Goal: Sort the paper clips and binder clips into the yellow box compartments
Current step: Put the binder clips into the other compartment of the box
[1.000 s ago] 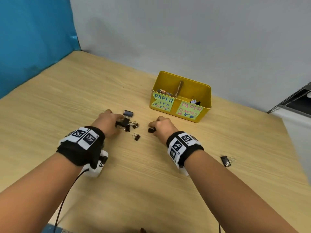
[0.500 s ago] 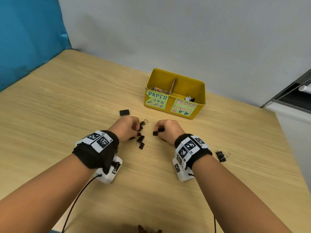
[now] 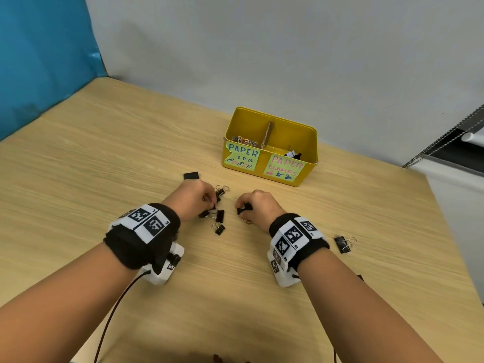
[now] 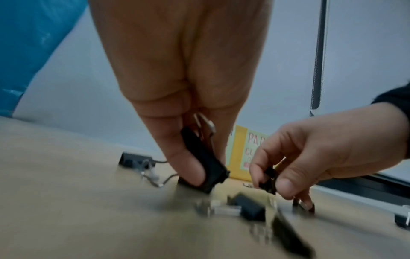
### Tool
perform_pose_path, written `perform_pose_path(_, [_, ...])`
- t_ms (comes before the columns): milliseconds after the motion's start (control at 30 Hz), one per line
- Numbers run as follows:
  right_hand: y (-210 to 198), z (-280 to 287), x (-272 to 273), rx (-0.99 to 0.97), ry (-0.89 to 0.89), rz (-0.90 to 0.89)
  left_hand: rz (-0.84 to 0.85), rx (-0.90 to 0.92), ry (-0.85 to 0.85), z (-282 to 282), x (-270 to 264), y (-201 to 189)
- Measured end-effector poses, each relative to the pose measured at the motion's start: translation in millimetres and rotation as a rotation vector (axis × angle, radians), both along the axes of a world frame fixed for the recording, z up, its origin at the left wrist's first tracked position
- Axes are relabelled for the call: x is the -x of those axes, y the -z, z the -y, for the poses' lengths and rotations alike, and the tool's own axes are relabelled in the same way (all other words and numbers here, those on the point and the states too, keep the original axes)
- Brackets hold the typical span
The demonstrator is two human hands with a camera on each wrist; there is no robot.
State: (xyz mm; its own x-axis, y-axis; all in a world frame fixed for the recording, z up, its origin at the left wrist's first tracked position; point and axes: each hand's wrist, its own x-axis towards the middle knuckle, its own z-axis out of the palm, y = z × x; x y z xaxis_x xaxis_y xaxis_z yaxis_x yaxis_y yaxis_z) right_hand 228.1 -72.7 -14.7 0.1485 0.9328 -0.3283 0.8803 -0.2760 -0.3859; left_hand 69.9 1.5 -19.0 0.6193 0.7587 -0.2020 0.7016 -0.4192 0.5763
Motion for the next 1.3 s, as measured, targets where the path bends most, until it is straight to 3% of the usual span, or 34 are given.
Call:
perform_pose_path(67, [-15.1, 0.5, -4.3, -0.082, 0.074, -0.144, 0.101, 0.049, -0.049, -2.1, -2.0, -14.0])
perform_pose_path(167, [-48.3, -11.1, -25.0, -0.386, 0.275, -0.333, 0.267, 0.075, -0.098, -10.9, -21.8, -45.7])
perform_pose_path(233, [-66.0, -22.9, -48.4, -0.636, 0.467, -0.318, 0.369, 0.044, -0.089, -18.5, -45.7, -69.3])
perform_pose_path(300, [-73.8, -30.2, -70.8, -0.730, 0.564, -0.270, 0.428, -0.035, -0.055, -25.5, -76.1, -89.2])
perform_pose_path(433, [-64.3, -23.7, -88.0, -0.622, 0.576, -0.194, 0.454, -0.115, 0.011, -34.3, -131.6, -100.2])
perform_pose_path(633, [-40.4, 7.5, -76.7, -0.703, 0.601, -0.159, 0.250, -0.187, 0.165, -40.0, -148.9, -80.7])
perform_pose_path(700, [-32.6, 16.4, -67.4, -0.613, 0.529, -0.133, 0.274, -0.226, 0.085, -39.8, -129.3, -79.0])
perform_pose_path(833, [-9.8, 22.9, -42.8, -0.021, 0.368, -0.047, 0.359, -0.083, -0.304, -43.3, -48.7, -50.0])
perform_pose_path(933, [-1.9, 20.3, -14.7, 0.137, 0.327, -0.015, 0.094, 0.015, -0.413, -39.0, 0.7, -19.5])
perform_pose_path(1000, [1.7, 16.1, 10.3, 0.131, 0.224, 0.015, -0.145, 0.086, -0.301, -34.5, 11.3, -6.5])
perform_pose_path(1067, [6.9, 11.6, 34.7, 0.142, 0.106, 0.067, -0.261, 0.088, -0.191, -31.5, 7.8, -1.6])
perform_pose_path(1200, [15.6, 4.5, 52.5, 0.117, 0.000, 0.170, -0.264, 0.090, -0.067, -32.1, -11.0, 3.5])
perform_pose_path(1300, [14.2, 3.4, 41.1, 0.088, -0.011, 0.091, -0.246, 0.087, -0.004, -27.7, -14.6, 6.7])
